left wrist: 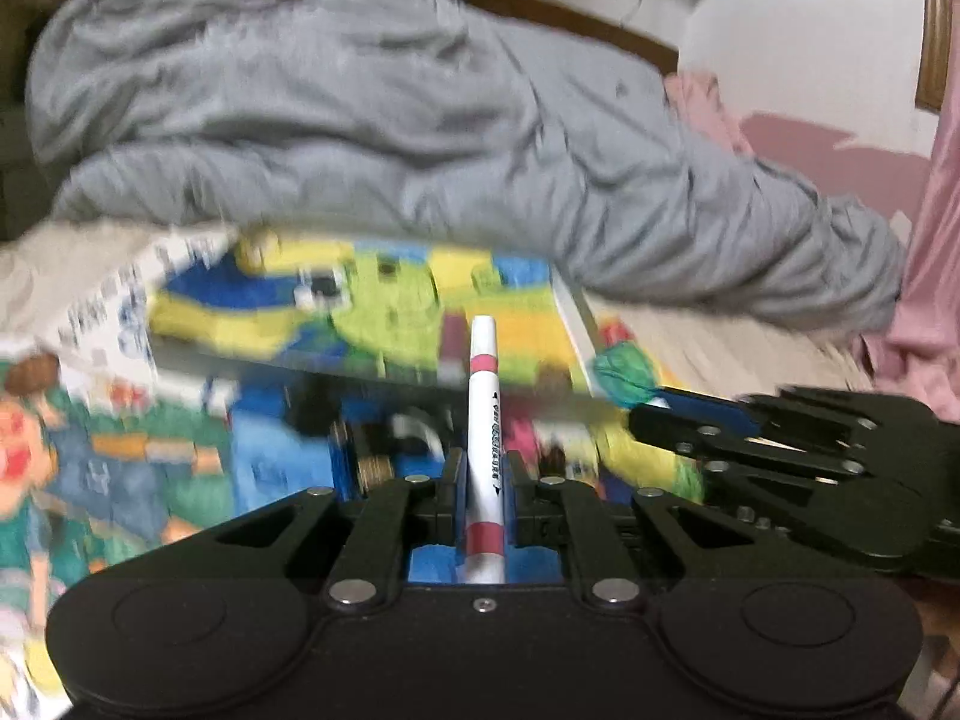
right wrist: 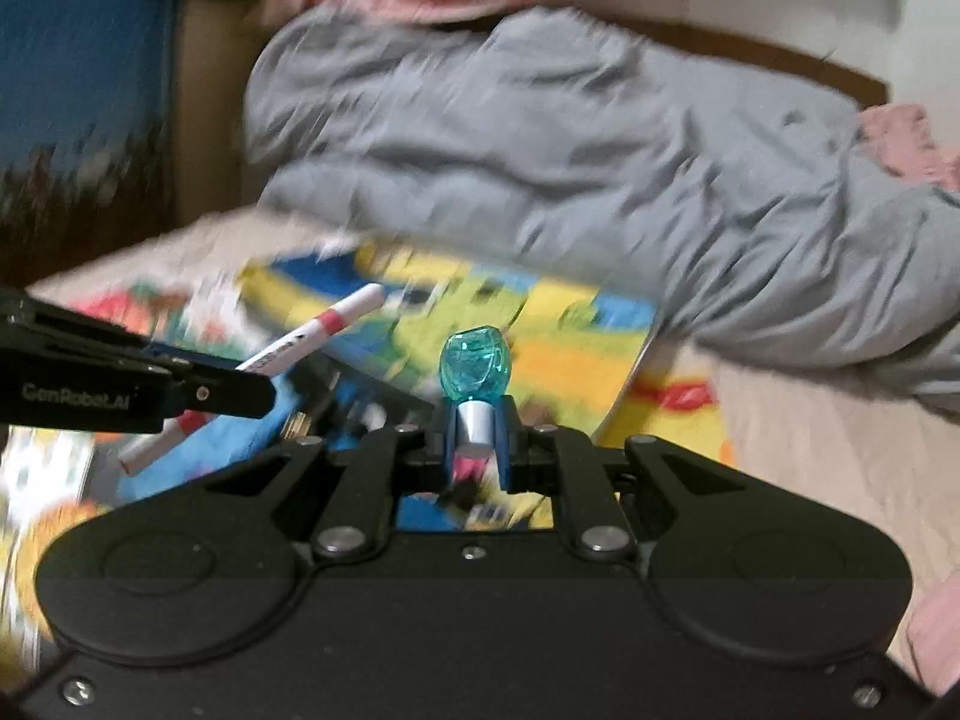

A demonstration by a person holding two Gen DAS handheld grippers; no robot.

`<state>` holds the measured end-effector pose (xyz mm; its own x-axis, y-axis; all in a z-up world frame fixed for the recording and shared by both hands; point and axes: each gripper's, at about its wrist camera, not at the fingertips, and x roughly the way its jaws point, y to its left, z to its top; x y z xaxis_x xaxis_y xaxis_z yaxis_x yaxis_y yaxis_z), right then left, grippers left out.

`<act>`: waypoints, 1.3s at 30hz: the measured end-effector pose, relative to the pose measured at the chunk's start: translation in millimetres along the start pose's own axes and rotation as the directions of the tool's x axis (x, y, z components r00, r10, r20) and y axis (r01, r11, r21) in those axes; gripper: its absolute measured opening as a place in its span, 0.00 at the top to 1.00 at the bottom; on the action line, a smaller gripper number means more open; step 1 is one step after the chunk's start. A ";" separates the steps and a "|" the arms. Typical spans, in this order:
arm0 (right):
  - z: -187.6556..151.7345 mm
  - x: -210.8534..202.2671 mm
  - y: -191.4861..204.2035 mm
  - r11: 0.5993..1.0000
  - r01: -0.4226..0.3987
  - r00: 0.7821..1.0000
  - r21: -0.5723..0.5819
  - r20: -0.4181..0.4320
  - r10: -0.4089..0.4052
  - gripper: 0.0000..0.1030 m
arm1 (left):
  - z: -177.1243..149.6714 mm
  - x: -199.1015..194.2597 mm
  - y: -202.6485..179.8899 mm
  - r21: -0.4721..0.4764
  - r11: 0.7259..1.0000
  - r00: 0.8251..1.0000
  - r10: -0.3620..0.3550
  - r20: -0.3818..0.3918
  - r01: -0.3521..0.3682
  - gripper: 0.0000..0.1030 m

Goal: Organize rigid objects
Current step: 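Close the left tool on the white red-banded marker while the right tool lifts the bottle, then lower the bottle and white marker into the tray and open both tools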

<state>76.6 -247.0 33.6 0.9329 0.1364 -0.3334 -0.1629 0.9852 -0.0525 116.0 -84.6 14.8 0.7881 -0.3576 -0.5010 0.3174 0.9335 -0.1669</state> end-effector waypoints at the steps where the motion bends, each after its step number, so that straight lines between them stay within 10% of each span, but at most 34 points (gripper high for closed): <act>1: 3.5 0.4 -4.3 1.000 0.012 1.000 0.013 0.027 -0.012 0.93 | 6.6 1.0 -1.7 0.008 1.000 1.000 0.008 0.027 -0.009 0.88; 16: -0.6 70.2 -45.7 0.993 0.058 0.998 0.098 0.008 -0.059 0.93 | 65.7 99.5 2.2 -0.032 0.999 0.991 0.021 0.135 -0.017 0.88; 39: -7.9 119.3 -46.8 0.993 0.071 0.990 0.099 -0.132 -0.057 0.92 | 49.5 180.4 6.0 -0.032 0.999 0.996 -0.032 -0.082 0.030 0.86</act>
<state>193.0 -277.6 -11.1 0.8899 0.0647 -0.4515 -0.0638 0.9978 0.0174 286.2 -144.9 -34.6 0.7314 -0.3840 -0.5636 0.3238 0.9228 -0.2086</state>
